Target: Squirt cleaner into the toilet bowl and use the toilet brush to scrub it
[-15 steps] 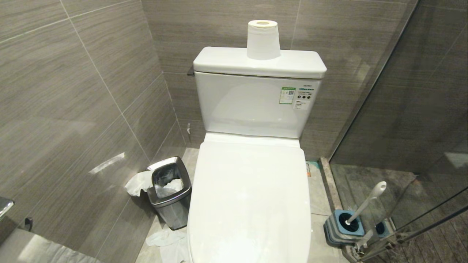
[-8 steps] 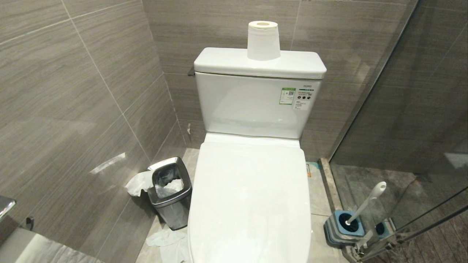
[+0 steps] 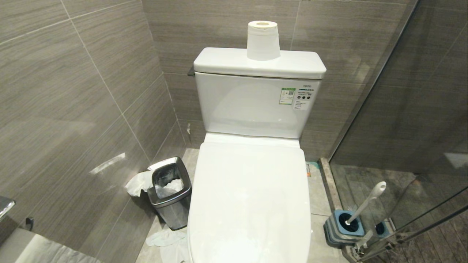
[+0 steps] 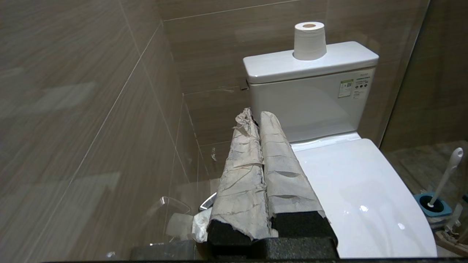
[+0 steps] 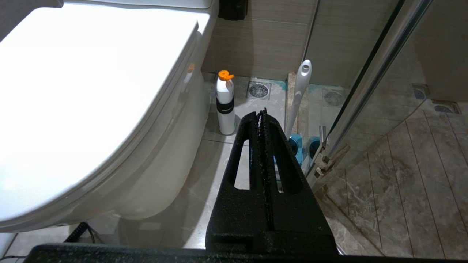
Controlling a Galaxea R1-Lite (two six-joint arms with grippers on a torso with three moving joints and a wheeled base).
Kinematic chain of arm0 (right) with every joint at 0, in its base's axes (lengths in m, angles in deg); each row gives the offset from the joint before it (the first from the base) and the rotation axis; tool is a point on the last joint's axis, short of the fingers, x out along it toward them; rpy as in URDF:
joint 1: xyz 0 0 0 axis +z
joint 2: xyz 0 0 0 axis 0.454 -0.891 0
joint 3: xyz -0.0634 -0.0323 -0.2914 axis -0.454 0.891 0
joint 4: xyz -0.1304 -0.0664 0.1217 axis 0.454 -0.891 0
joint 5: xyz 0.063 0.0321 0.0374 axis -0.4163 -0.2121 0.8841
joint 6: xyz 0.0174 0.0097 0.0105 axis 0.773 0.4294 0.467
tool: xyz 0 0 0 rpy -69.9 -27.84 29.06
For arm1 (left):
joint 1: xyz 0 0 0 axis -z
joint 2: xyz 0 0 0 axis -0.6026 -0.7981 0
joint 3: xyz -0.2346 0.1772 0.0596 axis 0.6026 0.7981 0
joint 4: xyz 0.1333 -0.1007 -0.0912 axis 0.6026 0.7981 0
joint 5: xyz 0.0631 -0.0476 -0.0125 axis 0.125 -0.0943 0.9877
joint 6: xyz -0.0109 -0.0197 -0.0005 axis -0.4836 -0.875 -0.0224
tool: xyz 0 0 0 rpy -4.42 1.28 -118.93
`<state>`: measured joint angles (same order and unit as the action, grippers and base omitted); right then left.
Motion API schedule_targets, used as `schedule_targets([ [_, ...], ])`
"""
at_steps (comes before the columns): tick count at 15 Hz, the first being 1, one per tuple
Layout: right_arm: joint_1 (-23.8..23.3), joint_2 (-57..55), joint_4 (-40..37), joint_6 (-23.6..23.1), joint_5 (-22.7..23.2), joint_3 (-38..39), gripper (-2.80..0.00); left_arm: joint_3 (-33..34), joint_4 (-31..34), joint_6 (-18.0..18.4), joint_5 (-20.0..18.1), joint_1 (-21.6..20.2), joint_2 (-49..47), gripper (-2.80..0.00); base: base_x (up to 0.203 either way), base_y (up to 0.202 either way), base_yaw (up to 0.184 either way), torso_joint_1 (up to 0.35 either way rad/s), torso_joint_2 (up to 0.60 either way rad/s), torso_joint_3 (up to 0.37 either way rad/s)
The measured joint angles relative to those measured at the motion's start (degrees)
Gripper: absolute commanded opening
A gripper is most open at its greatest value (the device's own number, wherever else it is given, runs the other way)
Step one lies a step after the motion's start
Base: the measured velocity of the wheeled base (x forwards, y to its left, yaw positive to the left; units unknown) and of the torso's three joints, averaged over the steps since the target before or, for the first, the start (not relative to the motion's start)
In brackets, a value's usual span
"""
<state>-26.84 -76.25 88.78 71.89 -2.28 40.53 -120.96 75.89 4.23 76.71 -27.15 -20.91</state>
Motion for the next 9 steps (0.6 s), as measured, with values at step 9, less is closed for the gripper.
schedule_targets([
  [9,0.0,0.0,0.02,0.02,0.02,0.0,-2.8,3.05,-0.18,-2.86,1.99,-1.37,7.08,-2.8,0.0,0.0,0.0,0.0,0.0,0.0],
])
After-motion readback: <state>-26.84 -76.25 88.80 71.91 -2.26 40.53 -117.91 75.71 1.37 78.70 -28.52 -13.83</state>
